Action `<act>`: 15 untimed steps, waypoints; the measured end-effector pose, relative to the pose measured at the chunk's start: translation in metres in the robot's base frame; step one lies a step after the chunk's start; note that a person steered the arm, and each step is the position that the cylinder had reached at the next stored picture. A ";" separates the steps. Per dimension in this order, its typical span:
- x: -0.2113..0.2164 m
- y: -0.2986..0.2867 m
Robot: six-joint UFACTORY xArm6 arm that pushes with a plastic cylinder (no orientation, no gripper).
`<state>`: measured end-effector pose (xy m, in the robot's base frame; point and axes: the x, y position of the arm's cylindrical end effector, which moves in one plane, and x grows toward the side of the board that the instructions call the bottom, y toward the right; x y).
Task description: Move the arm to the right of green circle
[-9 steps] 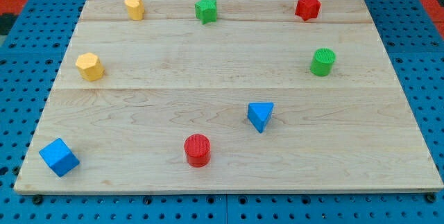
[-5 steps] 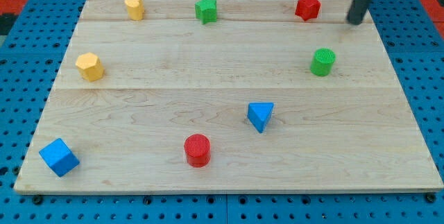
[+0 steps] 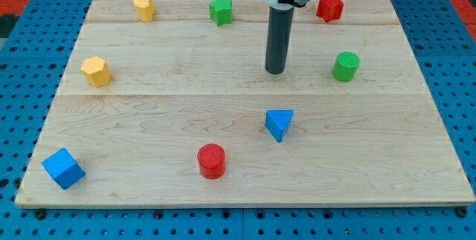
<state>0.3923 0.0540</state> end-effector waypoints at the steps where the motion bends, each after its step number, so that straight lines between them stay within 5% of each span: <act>1: -0.005 -0.005; 6: -0.047 0.006; 7: -0.088 0.077; 8: -0.080 0.163; 13: -0.051 0.205; 15: 0.018 0.245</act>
<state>0.4100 0.2990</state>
